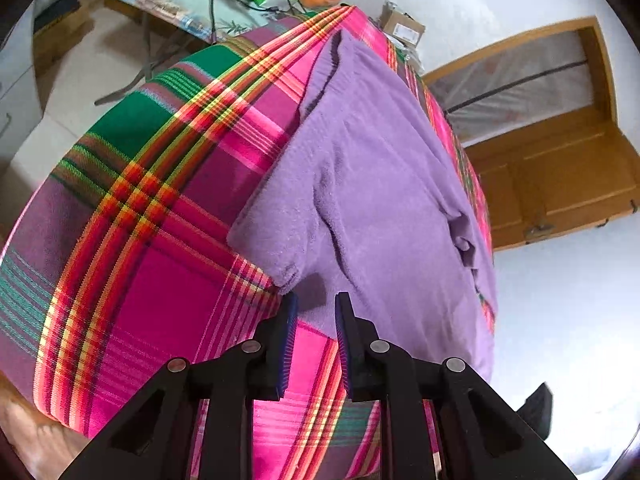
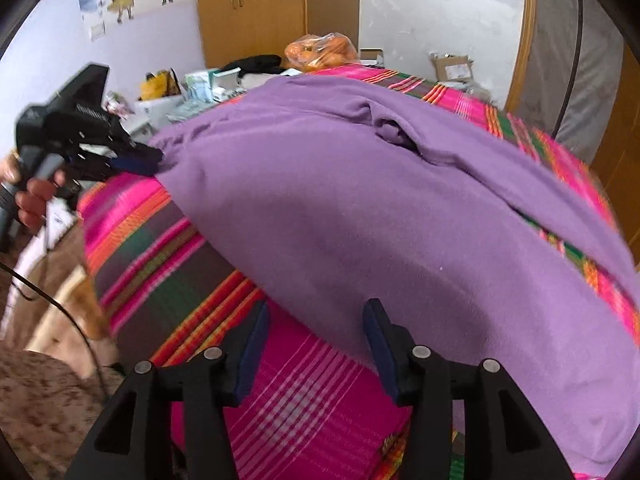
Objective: Fold clothes
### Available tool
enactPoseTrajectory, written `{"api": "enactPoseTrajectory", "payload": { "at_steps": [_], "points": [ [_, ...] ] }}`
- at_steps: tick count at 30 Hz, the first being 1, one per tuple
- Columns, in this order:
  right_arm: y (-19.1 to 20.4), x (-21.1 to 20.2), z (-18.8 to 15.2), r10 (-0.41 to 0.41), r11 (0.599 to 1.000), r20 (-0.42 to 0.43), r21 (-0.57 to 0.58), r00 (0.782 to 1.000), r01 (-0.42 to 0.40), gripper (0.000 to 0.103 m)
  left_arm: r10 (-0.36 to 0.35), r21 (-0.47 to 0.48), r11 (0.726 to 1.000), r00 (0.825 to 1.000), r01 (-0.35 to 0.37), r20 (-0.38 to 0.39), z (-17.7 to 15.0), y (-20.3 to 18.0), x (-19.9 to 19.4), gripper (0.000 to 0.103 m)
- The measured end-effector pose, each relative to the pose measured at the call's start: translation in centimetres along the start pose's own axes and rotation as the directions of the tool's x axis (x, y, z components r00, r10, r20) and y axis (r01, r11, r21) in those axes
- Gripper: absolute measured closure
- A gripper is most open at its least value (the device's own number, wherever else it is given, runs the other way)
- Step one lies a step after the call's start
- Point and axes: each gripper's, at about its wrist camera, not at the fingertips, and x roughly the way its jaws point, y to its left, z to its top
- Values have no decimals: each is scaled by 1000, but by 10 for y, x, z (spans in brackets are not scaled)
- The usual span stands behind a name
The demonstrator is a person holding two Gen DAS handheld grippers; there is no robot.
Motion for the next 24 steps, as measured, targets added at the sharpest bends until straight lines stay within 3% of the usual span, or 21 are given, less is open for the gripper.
{"api": "enactPoseTrajectory", "payload": {
  "at_steps": [3, 5, 6, 12, 16, 24],
  "points": [
    [5, 4, 6, -25, 1000, 17, 7, 1000, 25, 60, -21, -36, 999, 1000, 21, 1, 4, 3, 2, 83],
    [8, 6, 10, -35, 999, 18, 17, 999, 34, 90, -34, -60, 998, 999, 34, 2, 7, 4, 4, 83],
    [10, 8, 13, -40, 999, 17, 19, 999, 40, 97, -41, -72, 997, 999, 41, 2, 9, 5, 5, 83],
    [28, -5, 24, 10, 1000, 53, 26, 999, -11, 100, -41, -76, 996, 999, 43, 33, 14, 3, -2, 95],
    [39, -15, 28, 57, 998, 71, 18, 996, -58, 101, -50, -75, 996, 996, 55, 70, 16, 8, -16, 97],
    [34, 5, 15, 78, 995, -16, 58, 997, -76, 101, -52, -69, 996, 995, 58, 81, 12, 20, -23, 98]
  ]
}}
